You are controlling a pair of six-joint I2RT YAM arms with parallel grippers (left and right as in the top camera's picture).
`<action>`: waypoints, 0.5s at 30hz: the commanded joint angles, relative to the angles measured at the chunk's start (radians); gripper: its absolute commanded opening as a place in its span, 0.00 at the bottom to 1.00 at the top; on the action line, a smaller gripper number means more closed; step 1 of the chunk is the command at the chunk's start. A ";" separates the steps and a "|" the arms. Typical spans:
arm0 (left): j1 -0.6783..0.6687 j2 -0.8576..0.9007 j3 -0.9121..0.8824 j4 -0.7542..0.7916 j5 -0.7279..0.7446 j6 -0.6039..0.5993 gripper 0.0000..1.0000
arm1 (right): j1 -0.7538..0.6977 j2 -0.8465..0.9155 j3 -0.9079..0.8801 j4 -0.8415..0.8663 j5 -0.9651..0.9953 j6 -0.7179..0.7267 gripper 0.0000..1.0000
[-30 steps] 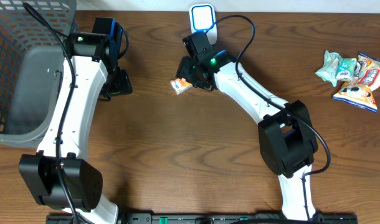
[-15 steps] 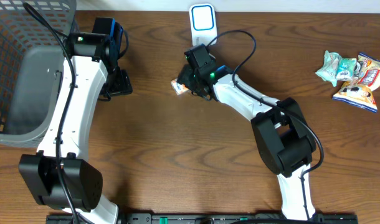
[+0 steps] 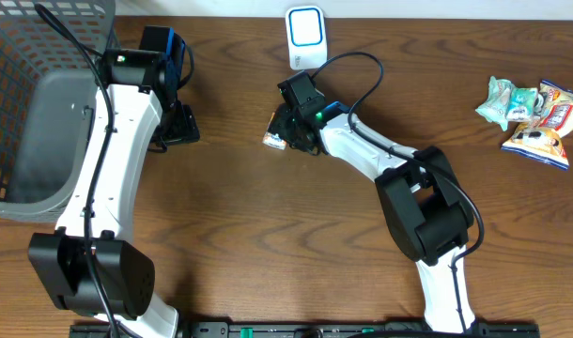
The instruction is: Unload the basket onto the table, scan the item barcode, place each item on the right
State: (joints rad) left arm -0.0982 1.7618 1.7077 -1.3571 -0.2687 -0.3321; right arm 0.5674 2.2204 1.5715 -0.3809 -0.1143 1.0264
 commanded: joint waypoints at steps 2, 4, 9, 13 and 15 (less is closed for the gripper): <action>0.003 -0.001 -0.004 -0.003 -0.020 0.013 0.98 | -0.019 0.035 -0.027 -0.059 -0.027 -0.073 0.53; 0.003 -0.001 -0.004 -0.003 -0.020 0.013 0.97 | -0.034 0.011 -0.027 -0.101 -0.027 -0.129 0.44; 0.003 -0.002 -0.004 -0.003 -0.020 0.013 0.98 | -0.052 -0.056 -0.027 -0.159 -0.027 -0.256 0.29; 0.003 -0.001 -0.004 -0.003 -0.020 0.013 0.98 | -0.051 -0.106 -0.027 -0.204 -0.027 -0.343 0.01; 0.003 -0.001 -0.004 -0.003 -0.020 0.013 0.97 | -0.052 -0.128 -0.027 -0.236 -0.042 -0.370 0.01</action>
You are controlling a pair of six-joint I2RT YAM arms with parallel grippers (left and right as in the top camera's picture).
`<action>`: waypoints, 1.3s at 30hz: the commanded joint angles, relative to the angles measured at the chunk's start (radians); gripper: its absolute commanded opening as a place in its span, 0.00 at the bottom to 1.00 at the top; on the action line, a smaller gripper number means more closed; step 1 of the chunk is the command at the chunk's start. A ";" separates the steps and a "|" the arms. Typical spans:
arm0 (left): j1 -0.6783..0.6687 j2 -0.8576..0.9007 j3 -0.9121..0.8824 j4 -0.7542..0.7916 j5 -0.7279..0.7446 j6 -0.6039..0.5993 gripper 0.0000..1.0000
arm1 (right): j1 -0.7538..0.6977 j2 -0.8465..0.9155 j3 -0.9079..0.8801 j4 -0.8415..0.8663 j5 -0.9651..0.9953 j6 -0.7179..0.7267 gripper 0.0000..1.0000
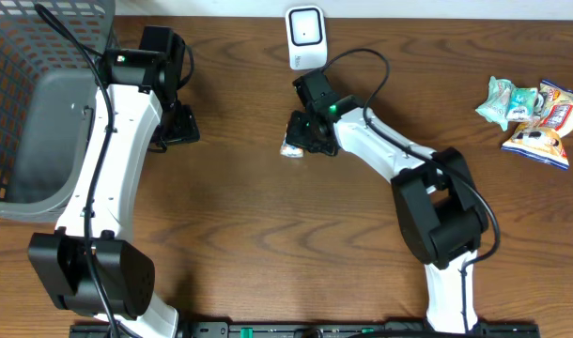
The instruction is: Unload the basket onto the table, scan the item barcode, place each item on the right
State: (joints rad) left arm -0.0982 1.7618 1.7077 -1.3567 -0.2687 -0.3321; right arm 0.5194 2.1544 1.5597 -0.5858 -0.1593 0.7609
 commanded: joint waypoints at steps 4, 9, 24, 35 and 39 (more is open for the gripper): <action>0.003 -0.002 -0.004 -0.003 -0.020 0.013 0.98 | -0.011 -0.091 -0.015 -0.043 -0.145 -0.188 0.01; 0.003 -0.001 -0.004 -0.003 -0.020 0.013 0.98 | -0.082 -0.148 -0.015 -0.043 -0.471 -0.437 0.01; 0.003 -0.001 -0.004 -0.004 -0.020 0.013 0.98 | -0.424 -0.211 -0.017 -0.107 -1.323 -0.784 0.01; 0.003 -0.001 -0.004 -0.003 -0.020 0.013 0.98 | -0.462 -0.211 -0.017 -0.114 -1.334 -0.785 0.01; 0.003 -0.002 -0.004 -0.003 -0.020 0.013 0.98 | -0.439 -0.211 -0.017 -0.119 -1.160 -0.751 0.01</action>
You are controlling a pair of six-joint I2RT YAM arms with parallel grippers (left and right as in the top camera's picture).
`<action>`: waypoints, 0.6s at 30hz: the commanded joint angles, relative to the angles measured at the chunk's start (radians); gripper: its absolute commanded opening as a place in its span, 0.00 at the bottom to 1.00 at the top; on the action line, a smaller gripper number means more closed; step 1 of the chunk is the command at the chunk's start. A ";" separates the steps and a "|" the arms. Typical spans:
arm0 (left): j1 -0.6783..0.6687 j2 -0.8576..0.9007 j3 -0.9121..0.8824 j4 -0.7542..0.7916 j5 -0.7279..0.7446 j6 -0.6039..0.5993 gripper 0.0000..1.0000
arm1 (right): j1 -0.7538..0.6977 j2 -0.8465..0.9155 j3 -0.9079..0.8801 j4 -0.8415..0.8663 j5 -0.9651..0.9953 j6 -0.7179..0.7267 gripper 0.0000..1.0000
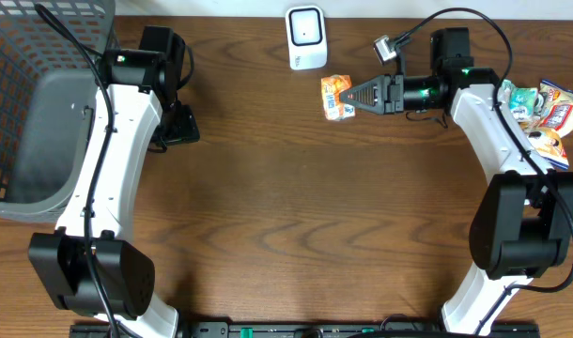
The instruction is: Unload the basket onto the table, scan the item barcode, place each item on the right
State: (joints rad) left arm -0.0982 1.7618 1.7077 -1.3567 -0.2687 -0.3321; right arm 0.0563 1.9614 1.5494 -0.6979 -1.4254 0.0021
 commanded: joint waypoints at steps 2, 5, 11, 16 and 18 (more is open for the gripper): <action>0.003 -0.001 -0.004 -0.003 -0.020 0.013 0.98 | 0.048 -0.018 -0.007 -0.026 0.277 0.076 0.01; 0.003 -0.002 -0.004 -0.003 -0.020 0.013 0.98 | 0.124 -0.018 -0.007 -0.025 0.605 0.130 0.01; 0.003 -0.001 -0.004 -0.003 -0.020 0.013 0.98 | 0.333 -0.018 -0.007 0.115 1.580 0.119 0.01; 0.003 -0.001 -0.004 -0.003 -0.020 0.013 0.97 | 0.466 -0.010 -0.007 0.338 1.894 -0.191 0.01; 0.003 -0.001 -0.004 -0.003 -0.020 0.013 0.98 | 0.488 0.011 -0.006 0.447 1.975 -0.281 0.01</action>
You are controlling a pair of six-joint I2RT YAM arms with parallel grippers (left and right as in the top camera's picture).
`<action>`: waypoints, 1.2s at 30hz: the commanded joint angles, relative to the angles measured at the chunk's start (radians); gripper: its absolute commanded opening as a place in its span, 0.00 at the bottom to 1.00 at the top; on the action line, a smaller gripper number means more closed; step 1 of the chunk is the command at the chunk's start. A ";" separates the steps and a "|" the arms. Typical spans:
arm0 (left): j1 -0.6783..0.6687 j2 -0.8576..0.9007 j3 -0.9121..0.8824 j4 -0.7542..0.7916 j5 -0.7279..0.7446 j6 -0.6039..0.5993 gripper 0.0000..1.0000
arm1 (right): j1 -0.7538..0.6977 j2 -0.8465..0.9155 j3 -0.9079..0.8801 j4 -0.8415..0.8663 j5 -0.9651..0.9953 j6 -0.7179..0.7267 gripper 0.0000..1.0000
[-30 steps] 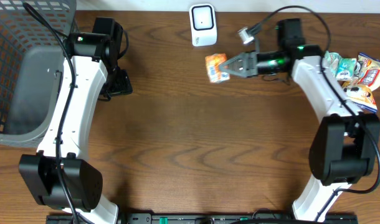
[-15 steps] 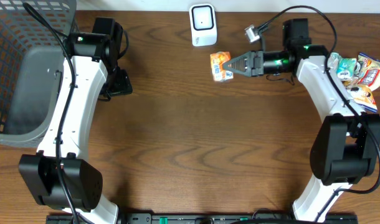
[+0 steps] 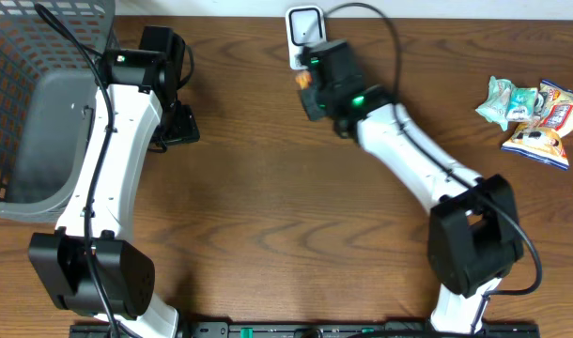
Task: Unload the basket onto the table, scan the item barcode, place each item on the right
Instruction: 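Hold the orange pack up against the scanner face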
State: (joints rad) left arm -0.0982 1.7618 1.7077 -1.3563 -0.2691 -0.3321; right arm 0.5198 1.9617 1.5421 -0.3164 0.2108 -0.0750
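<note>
The white barcode scanner (image 3: 303,21) stands at the far middle edge of the table. My right gripper (image 3: 308,89) is just in front of it, shut on a small orange snack packet (image 3: 303,81). Only a sliver of the packet shows past the wrist, so its barcode side is hidden. My left gripper (image 3: 179,125) rests low over the table at the left, beside the basket. Whether its fingers are open or shut is unclear from above.
A grey mesh basket (image 3: 23,56) fills the far left corner. A pile of snack packets (image 3: 531,113) lies at the far right. The right arm's cable loops over the scanner.
My right gripper has moved left with the orange packet, from right of the scanner to directly in front of it. The arm now stretches diagonally across the table. The left arm is unchanged.
My right gripper first held the packet low over the table, left of and below the scanner. It then shifted slightly right. Later it held the packet out to the scanner's right, and now holds it close in front of the scanner. The left arm stayed still throughout.
</note>
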 commanded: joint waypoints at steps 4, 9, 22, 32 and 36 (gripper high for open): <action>0.003 -0.001 -0.004 -0.004 -0.020 0.013 0.98 | 0.026 0.083 0.015 0.257 0.412 -0.396 0.01; 0.003 -0.001 -0.004 -0.004 -0.020 0.013 0.98 | -0.010 0.175 0.072 0.396 0.414 -0.553 0.01; 0.003 -0.001 -0.004 -0.004 -0.020 0.013 0.98 | -0.082 0.447 0.547 0.305 0.054 -0.624 0.01; 0.003 -0.001 -0.004 -0.004 -0.020 0.013 0.98 | -0.080 0.517 0.583 0.334 0.049 -0.725 0.01; 0.003 -0.001 -0.004 -0.004 -0.020 0.013 0.98 | -0.080 0.517 0.583 0.331 0.062 -0.750 0.01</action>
State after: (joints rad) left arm -0.0982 1.7618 1.7077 -1.3567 -0.2687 -0.3321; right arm 0.4381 2.4741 2.1086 0.0124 0.2710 -0.7750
